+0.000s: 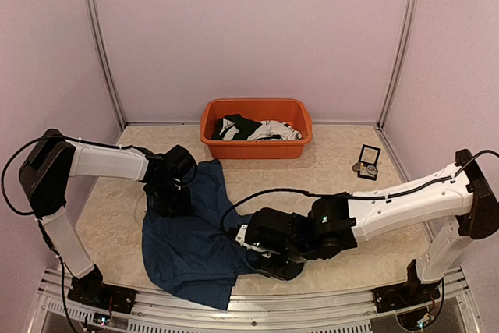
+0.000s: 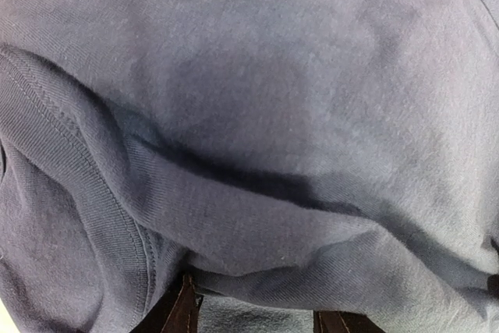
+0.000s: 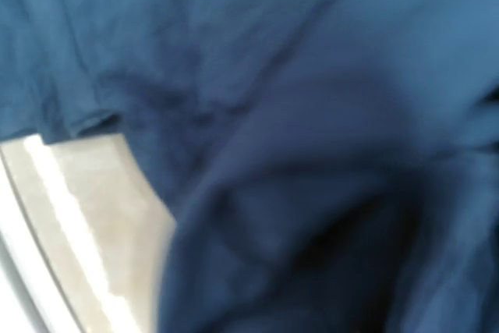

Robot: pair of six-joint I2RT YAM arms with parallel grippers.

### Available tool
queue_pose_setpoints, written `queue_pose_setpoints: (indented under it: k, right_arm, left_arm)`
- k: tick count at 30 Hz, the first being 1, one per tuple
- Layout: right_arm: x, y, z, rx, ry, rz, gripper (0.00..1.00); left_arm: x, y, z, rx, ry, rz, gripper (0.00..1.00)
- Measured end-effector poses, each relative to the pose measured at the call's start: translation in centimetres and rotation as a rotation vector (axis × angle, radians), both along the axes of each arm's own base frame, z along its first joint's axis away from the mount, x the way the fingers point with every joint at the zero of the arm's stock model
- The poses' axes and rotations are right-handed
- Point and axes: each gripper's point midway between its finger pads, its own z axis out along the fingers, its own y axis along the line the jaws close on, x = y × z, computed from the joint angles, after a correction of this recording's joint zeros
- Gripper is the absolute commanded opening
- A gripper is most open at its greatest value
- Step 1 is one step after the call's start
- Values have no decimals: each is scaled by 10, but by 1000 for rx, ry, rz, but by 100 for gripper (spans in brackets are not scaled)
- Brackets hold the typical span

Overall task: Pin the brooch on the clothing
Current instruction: Flatten out the crumpled clothing at the center of the board.

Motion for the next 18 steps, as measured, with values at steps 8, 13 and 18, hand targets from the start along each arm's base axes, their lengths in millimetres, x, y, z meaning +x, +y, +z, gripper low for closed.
queue_pose_setpoints:
  k: [8, 13, 18]
  right_arm:
    - [77, -38, 88, 425, 116, -306, 65]
    - [91, -34, 63, 397, 165, -346, 66]
    - [89, -11, 23, 296, 247, -327, 68]
  left_arm:
    - [0, 0, 0, 0, 0, 0, 47]
    - [0, 0, 0, 1, 0, 0, 47]
    - [-1, 0, 0, 2, 0, -1, 47]
